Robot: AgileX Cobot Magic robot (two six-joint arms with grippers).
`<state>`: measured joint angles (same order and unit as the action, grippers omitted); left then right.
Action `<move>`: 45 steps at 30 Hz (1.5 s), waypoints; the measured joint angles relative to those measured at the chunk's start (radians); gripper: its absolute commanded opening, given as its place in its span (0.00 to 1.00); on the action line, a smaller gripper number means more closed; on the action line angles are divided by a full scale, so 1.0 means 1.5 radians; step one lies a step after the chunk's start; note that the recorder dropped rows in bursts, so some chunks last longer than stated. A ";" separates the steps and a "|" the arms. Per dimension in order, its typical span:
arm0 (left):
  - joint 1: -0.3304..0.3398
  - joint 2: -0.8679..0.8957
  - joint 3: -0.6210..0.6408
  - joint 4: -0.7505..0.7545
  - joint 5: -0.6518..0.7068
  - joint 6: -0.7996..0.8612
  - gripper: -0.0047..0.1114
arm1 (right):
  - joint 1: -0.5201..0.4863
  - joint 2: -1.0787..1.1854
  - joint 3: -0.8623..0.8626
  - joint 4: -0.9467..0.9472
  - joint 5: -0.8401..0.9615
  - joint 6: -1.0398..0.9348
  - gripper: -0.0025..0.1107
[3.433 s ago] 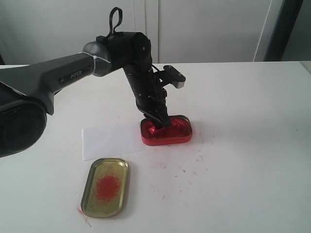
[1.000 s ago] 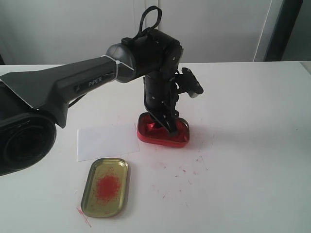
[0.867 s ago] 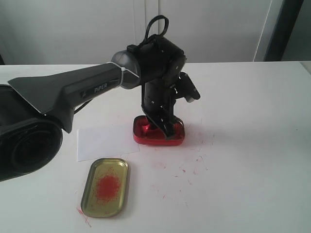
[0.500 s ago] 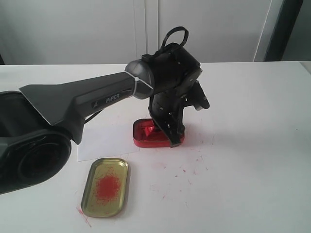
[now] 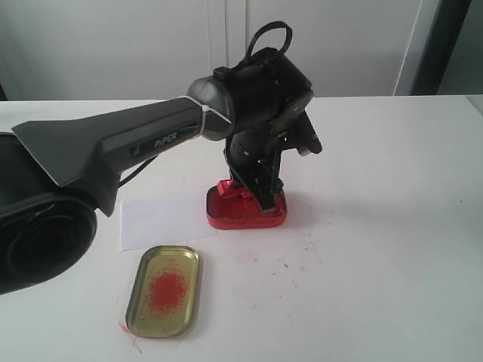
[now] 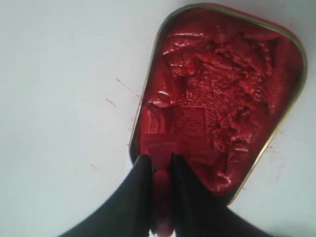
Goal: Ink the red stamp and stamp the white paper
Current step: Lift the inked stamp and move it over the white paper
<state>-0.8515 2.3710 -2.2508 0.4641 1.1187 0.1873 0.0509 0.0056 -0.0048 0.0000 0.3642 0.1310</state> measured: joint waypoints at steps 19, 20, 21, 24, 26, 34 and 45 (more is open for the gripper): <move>0.130 -0.062 0.000 -0.211 0.007 -0.001 0.04 | 0.000 0.000 0.000 0.000 0.000 0.000 0.02; 0.139 -0.064 0.000 -0.221 0.007 -0.001 0.04 | 0.000 0.000 0.000 0.000 0.000 0.000 0.02; 0.147 -0.066 0.000 -0.229 0.007 -0.001 0.04 | 0.000 0.000 0.000 0.000 0.000 0.000 0.02; 0.167 -0.074 0.000 -0.246 0.008 0.000 0.04 | 0.000 0.000 0.000 0.000 0.000 0.000 0.02; 0.178 -0.087 0.011 -0.248 0.008 0.004 0.04 | 0.000 0.000 0.000 0.000 0.000 0.001 0.02; 0.187 -0.155 0.111 -0.256 0.008 0.009 0.04 | 0.000 0.000 0.000 0.000 0.000 0.001 0.02; 0.197 -0.262 0.315 -0.261 -0.044 0.010 0.04 | 0.000 0.000 0.000 0.000 0.000 0.002 0.02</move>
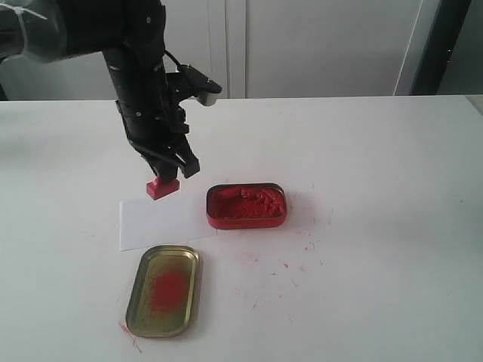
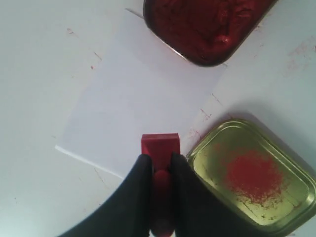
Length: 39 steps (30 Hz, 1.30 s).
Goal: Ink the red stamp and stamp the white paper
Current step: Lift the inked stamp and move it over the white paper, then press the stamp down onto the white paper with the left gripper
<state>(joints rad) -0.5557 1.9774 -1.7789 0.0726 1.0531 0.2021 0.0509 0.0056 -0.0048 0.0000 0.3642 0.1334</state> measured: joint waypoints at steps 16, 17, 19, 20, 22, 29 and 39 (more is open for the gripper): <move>0.048 -0.032 0.209 -0.023 -0.207 0.022 0.04 | 0.000 0.000 0.000 0.000 0.000 0.000 0.02; 0.048 -0.033 0.218 -0.027 -0.226 0.024 0.04 | 0.000 0.000 0.000 0.000 0.000 0.000 0.02; 0.048 -0.037 0.239 -0.032 -0.258 0.025 0.04 | 0.000 0.000 0.000 0.000 0.000 0.000 0.02; 0.048 -0.039 0.247 -0.034 -0.270 0.025 0.04 | 0.000 0.000 0.000 0.000 0.000 0.001 0.02; 0.048 -0.047 0.265 -0.035 -0.299 0.028 0.04 | 0.000 0.000 0.000 0.000 0.000 0.001 0.02; 0.050 -0.052 0.285 -0.039 -0.348 0.037 0.04 | 0.000 0.000 0.000 0.000 0.000 0.001 0.02; 0.075 -0.050 0.229 -0.044 -0.286 0.030 0.04 | 0.000 0.000 0.000 0.000 0.000 0.001 0.02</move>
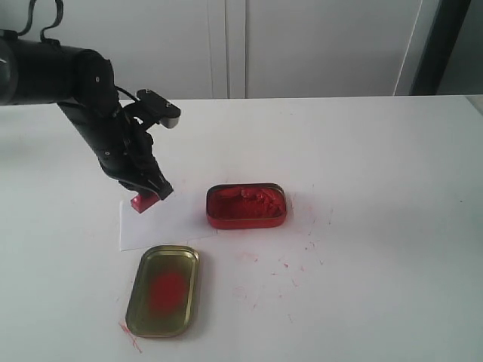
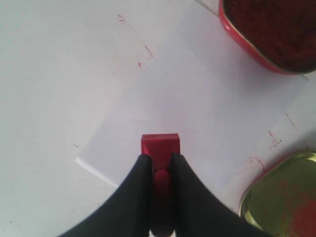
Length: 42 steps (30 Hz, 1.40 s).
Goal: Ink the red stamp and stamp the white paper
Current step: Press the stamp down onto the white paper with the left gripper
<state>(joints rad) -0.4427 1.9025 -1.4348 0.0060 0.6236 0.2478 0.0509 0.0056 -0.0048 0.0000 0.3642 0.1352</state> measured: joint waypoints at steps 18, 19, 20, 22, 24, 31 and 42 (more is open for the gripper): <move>0.001 0.023 -0.016 -0.035 0.019 0.030 0.04 | 0.000 0.000 0.000 0.000 0.000 0.000 0.02; 0.001 0.023 -0.016 -0.035 0.017 0.030 0.04 | 0.000 0.000 0.000 0.000 0.000 0.000 0.02; 0.001 0.023 -0.016 -0.035 0.016 0.030 0.04 | 0.000 0.000 0.000 0.000 0.000 0.000 0.02; 0.001 0.024 -0.016 -0.036 0.013 0.030 0.04 | 0.000 0.000 0.000 0.000 0.000 0.000 0.02; 0.001 0.030 -0.016 -0.036 0.009 0.030 0.04 | 0.000 0.000 0.000 0.000 0.000 0.000 0.02; 0.001 0.075 -0.006 -0.036 -0.023 0.032 0.04 | 0.000 0.000 0.000 0.000 0.000 0.000 0.02; 0.001 0.090 0.004 -0.041 -0.026 0.032 0.04 | 0.000 0.000 0.000 0.000 0.000 0.000 0.02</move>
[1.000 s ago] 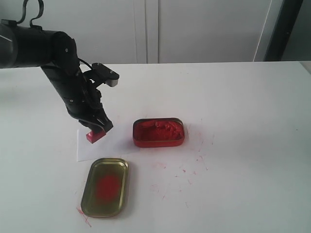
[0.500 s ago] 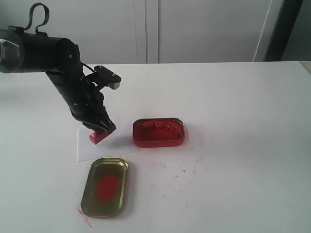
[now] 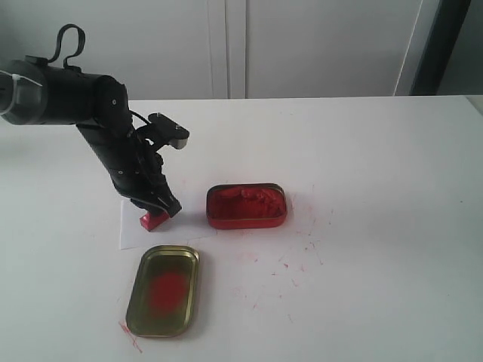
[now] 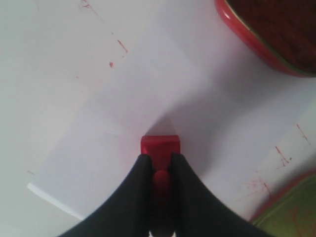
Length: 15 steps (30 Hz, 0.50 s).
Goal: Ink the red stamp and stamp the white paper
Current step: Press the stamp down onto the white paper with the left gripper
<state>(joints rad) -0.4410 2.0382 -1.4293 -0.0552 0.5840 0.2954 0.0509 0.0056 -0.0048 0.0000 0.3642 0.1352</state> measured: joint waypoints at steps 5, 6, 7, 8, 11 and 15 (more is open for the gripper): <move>0.000 0.001 0.000 0.000 0.000 0.000 0.04 | 0.000 0.000 0.000 0.000 0.000 0.000 0.02; 0.000 0.001 0.000 0.000 0.000 0.000 0.04 | 0.000 0.000 0.000 0.000 0.000 0.000 0.02; 0.000 0.001 0.000 0.000 0.000 0.000 0.04 | 0.000 0.000 0.000 0.000 0.000 0.000 0.02; 0.000 0.001 0.000 0.000 0.000 0.000 0.04 | 0.000 0.000 0.000 0.000 0.000 0.000 0.02; 0.000 0.001 0.000 -0.003 0.000 0.000 0.04 | 0.000 0.000 0.000 0.000 0.000 0.000 0.02; 0.006 0.002 0.000 -0.022 -0.004 0.000 0.04 | 0.000 0.000 0.000 0.000 0.000 0.000 0.02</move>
<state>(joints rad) -0.4323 2.0408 -1.4293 -0.0882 0.5778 0.2954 0.0509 0.0056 -0.0048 0.0000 0.3642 0.1352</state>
